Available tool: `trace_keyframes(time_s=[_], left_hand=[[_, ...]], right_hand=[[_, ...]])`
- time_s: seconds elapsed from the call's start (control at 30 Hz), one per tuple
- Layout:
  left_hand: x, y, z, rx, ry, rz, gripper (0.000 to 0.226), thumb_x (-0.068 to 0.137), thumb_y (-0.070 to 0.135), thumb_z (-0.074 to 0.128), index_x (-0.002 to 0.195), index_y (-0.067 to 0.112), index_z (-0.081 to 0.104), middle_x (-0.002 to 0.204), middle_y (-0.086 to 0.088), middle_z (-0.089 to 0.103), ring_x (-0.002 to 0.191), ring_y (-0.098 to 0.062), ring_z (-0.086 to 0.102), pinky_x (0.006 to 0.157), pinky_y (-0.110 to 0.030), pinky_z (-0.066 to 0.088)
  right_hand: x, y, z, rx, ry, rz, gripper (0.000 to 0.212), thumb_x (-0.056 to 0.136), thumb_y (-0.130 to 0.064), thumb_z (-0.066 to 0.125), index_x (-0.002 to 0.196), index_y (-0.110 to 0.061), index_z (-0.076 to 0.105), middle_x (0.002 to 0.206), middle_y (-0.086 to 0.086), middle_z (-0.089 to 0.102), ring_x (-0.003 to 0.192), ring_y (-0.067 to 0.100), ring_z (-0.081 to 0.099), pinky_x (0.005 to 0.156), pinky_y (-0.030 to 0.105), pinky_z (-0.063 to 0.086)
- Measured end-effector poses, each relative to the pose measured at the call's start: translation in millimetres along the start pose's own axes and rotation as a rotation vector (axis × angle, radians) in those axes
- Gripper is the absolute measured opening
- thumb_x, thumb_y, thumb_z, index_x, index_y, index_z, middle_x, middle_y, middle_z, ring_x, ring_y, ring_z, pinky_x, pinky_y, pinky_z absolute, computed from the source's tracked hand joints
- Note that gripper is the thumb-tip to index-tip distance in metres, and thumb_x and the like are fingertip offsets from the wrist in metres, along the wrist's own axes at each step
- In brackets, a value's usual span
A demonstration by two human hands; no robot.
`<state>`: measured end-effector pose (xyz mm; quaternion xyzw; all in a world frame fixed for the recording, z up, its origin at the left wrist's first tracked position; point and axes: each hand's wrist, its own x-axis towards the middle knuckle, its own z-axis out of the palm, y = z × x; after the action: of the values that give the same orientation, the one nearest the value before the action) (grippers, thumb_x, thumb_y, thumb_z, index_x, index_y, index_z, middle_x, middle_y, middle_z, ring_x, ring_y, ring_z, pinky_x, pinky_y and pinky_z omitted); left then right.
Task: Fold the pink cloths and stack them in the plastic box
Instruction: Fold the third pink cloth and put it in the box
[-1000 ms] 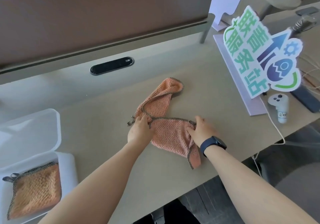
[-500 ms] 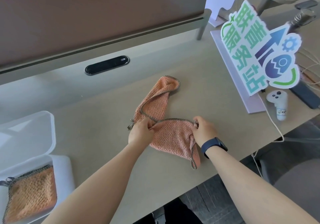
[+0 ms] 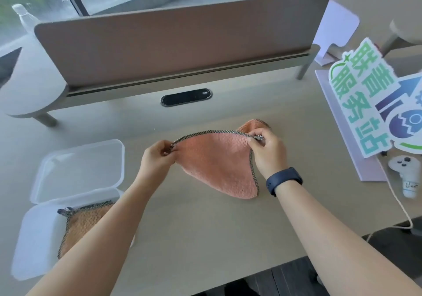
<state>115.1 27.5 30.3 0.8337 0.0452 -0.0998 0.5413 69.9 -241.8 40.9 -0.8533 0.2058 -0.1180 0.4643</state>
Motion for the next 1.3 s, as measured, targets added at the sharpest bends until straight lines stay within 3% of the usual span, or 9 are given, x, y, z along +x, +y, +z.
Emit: trace_keyframes(time_s=[0.07,0.17,0.3,0.47,0.63,0.8,0.9,1.03,1.3], left_hand=[[0,5,-28,-0.042,0.058,0.02,0.004,0.08,0.011,0.066,0.08,0.015,0.066,0.068,0.001,0.061,0.067,-0.015,0.054,0.074,-0.043,0.053],[-5,11,-62,-0.082,0.114,0.081,0.011,0.079,0.015,0.067,0.074,0.025,0.065,0.061,0.014,0.06,0.062,-0.007,0.053,0.069,-0.034,0.045],[-16,12,-85,-0.152,0.099,0.104,0.006,0.072,0.02,0.068,0.078,0.019,0.064,0.067,-0.001,0.062,0.069,-0.017,0.052,0.071,-0.033,0.04],[-36,-4,-85,-0.157,0.02,0.074,0.009,0.076,0.012,0.067,0.073,0.02,0.064,0.066,0.005,0.062,0.061,-0.008,0.052,0.059,-0.019,0.037],[-46,-39,-73,0.312,-0.117,0.01,0.013,0.078,0.009,0.069,0.072,0.017,0.06,0.06,0.002,0.056,0.058,-0.017,0.046,0.059,-0.031,0.037],[-58,-60,-56,0.577,-0.269,-0.047,0.011,0.078,0.015,0.064,0.074,0.021,0.056,0.065,0.004,0.057,0.064,-0.018,0.05,0.055,-0.028,0.036],[-62,-69,-48,0.629,-0.31,-0.061,0.004,0.081,0.013,0.059,0.079,0.016,0.057,0.071,0.002,0.059,0.067,-0.017,0.051,0.053,-0.026,0.035],[-57,-75,-44,0.554,-0.247,-0.095,0.003,0.083,0.015,0.06,0.084,0.013,0.062,0.074,-0.001,0.064,0.068,-0.018,0.054,0.057,-0.028,0.038],[-22,-85,-31,0.356,0.052,-0.258,0.009,0.086,0.02,0.059,0.08,0.014,0.063,0.069,0.002,0.063,0.066,-0.019,0.055,0.054,-0.027,0.039]], right_hand=[[3,-21,5,0.102,0.003,-0.053,0.01,0.083,-0.019,0.064,0.08,-0.029,0.063,0.075,-0.012,0.064,0.065,0.008,0.058,0.061,0.026,0.045],[6,-41,7,0.189,-0.016,-0.102,0.011,0.084,-0.017,0.062,0.081,-0.027,0.063,0.071,-0.004,0.065,0.057,0.012,0.059,0.054,0.022,0.045],[5,-53,7,0.293,-0.111,-0.17,0.014,0.086,-0.008,0.06,0.082,-0.021,0.062,0.058,-0.012,0.064,0.049,-0.003,0.058,0.05,0.008,0.042],[-5,-39,12,0.33,-0.276,-0.142,0.005,0.078,-0.014,0.062,0.077,-0.019,0.065,0.069,0.023,0.063,0.062,0.027,0.054,0.063,0.038,0.042],[-24,-6,17,0.275,-0.352,-0.083,0.017,0.078,-0.008,0.063,0.073,-0.024,0.065,0.064,-0.005,0.058,0.054,0.007,0.049,0.053,0.018,0.04],[-38,30,23,0.113,-0.499,0.061,0.014,0.084,-0.004,0.063,0.079,-0.016,0.063,0.058,0.007,0.059,0.053,0.015,0.051,0.058,0.031,0.041],[-44,46,28,0.012,-0.55,0.103,0.016,0.084,-0.01,0.064,0.077,-0.024,0.063,0.051,-0.003,0.06,0.05,0.011,0.053,0.059,0.032,0.043],[-40,55,37,-0.086,-0.506,0.102,0.015,0.084,-0.02,0.065,0.076,-0.032,0.062,0.049,-0.005,0.048,0.05,0.015,0.045,0.054,0.03,0.039],[-1,46,69,-0.247,-0.463,0.076,0.006,0.086,-0.029,0.059,0.081,-0.033,0.059,0.063,-0.003,0.06,0.054,0.018,0.056,0.051,0.027,0.04]])
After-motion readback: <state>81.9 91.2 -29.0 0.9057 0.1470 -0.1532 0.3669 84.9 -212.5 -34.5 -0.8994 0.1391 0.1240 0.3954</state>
